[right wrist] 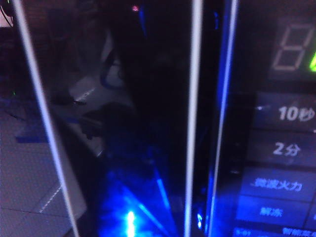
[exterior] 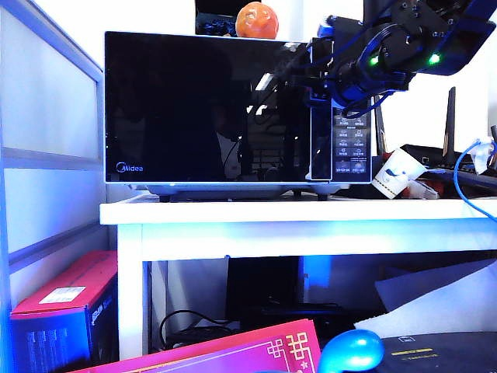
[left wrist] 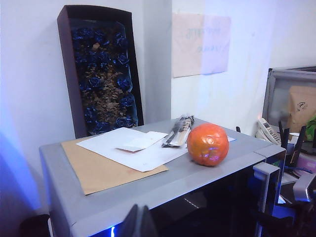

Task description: Open the microwave door, place the orange inside the microwave, then close the microwave door.

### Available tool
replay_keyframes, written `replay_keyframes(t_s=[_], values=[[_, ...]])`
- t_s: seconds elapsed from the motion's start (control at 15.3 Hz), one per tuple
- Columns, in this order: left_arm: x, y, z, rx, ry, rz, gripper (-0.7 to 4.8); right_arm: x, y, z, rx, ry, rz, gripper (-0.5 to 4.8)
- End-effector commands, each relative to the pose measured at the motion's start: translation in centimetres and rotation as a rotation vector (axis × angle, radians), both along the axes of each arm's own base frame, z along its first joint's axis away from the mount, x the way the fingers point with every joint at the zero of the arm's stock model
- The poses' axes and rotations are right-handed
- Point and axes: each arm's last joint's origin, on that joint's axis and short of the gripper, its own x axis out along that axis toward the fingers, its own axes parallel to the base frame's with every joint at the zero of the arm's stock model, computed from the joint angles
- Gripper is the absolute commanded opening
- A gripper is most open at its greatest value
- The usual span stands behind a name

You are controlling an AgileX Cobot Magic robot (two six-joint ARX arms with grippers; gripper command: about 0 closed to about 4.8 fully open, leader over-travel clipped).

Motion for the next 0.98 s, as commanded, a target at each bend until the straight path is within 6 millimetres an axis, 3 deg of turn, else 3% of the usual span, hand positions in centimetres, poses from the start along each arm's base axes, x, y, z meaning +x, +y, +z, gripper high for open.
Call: replay_keyframes(t_s=[0.07,0.85,0.91,0.98], values=[[-0.1,0.0,0.2,0.003,-0.013,0.002,-0.05,-0.1,0.1,0.6,0.022,-0.033,0.0,1.71],[-0.1,0.0,0.1,0.004,-0.004,0.001,-0.05,-1.7,0.3,3.0,-0.02,-0.011,0.041,1.71],[-0.1,0.0,0.1,0.004,-0.004,0.002,-0.05,-1.8,0.3,3.0,-0.019,-0.012,0.042,1.96],[-0.1,0.0,0.1,0.004,-0.003,0.001,-0.05,-1.8,0.3,3.2,-0.02,-0.015,0.061,3.17]])
